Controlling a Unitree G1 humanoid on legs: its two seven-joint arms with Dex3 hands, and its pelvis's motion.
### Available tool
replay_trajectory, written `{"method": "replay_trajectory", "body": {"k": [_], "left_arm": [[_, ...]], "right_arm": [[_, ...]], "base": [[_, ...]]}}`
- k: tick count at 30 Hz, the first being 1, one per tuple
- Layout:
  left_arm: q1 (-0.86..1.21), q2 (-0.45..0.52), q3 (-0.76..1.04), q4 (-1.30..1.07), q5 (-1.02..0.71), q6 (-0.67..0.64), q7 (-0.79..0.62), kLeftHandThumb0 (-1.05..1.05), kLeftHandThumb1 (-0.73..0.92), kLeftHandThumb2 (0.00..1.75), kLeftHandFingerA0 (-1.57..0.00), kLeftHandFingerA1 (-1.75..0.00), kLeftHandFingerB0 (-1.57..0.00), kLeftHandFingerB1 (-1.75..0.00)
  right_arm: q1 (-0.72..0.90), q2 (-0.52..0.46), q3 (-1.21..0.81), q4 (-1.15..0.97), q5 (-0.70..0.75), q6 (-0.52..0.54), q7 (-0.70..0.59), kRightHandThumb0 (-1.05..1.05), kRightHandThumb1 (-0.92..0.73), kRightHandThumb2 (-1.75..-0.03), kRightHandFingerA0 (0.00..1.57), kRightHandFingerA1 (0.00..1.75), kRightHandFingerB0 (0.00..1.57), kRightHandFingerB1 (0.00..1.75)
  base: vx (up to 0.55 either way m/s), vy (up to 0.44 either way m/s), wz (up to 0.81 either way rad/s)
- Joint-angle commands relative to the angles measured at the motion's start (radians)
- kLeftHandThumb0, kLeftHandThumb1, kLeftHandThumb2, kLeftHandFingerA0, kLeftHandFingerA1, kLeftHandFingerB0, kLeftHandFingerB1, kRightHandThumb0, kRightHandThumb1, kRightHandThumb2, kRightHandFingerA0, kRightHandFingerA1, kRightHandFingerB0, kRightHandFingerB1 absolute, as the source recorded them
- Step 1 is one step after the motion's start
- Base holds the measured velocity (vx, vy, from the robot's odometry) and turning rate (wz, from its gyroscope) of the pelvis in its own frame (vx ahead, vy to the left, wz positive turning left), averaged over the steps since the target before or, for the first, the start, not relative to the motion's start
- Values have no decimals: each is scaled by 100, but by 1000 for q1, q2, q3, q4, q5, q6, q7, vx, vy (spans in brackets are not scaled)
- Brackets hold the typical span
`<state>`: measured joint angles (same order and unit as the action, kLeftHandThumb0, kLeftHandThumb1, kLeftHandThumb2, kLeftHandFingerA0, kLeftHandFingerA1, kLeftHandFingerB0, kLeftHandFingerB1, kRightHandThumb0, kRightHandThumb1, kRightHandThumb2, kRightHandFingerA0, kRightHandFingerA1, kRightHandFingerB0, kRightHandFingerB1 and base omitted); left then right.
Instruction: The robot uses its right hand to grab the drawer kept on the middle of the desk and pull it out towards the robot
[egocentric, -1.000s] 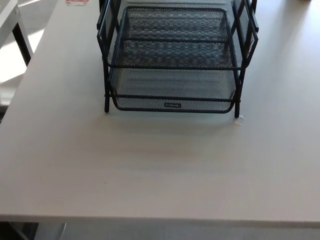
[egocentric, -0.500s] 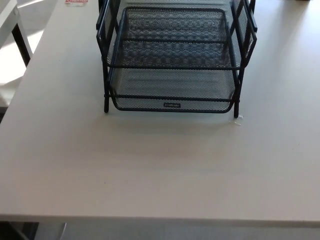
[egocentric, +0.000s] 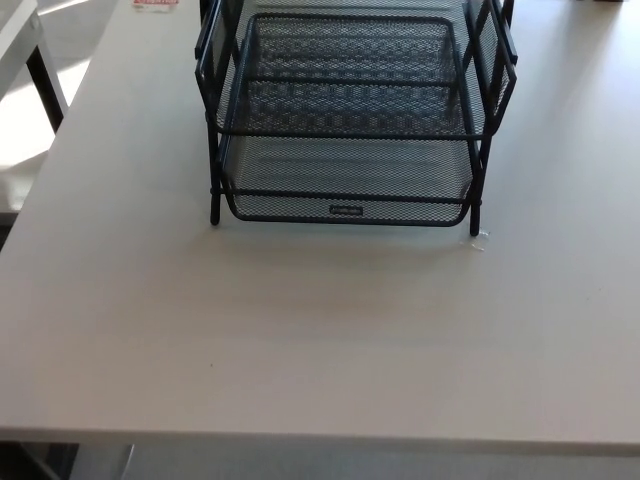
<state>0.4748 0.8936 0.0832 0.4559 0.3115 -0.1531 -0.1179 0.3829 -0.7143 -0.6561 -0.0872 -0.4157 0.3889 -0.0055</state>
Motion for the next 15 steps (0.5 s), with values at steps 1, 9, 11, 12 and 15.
{"method": "replay_trajectory", "body": {"k": [1,9,11,12,15], "left_arm": [[26,67,6,-31,35,-24,-40,-31,66,59,-61,-86,-59,-58],[37,70,8,-37,29,-25,-37,-33,64,60,-61,-85,-59,-58],[55,72,16,-63,29,-20,-38,-34,65,60,-61,-86,-58,-59],[56,72,16,-64,30,-19,-38,-34,65,60,-61,-86,-58,-59],[70,70,30,-71,25,-24,-40,-33,65,60,-62,-85,-59,-57]], "right_arm": [[-63,-33,-63,-107,-130,185,-66,-77,-49,-88,14,61,17,48],[-107,-57,-44,-225,-184,165,-33,-80,-65,-61,16,61,26,37],[-134,-84,-16,-280,-191,162,9,-80,-67,-61,14,58,21,37],[-135,-83,-16,-282,-193,163,10,-80,-67,-61,14,58,21,37],[-211,-93,32,-353,-193,92,-11,-74,-62,-59,19,62,26,38]], "base": [[0,0,0],[0,0,0],[0,0,0],[0,0,0],[0,0,0]]}}
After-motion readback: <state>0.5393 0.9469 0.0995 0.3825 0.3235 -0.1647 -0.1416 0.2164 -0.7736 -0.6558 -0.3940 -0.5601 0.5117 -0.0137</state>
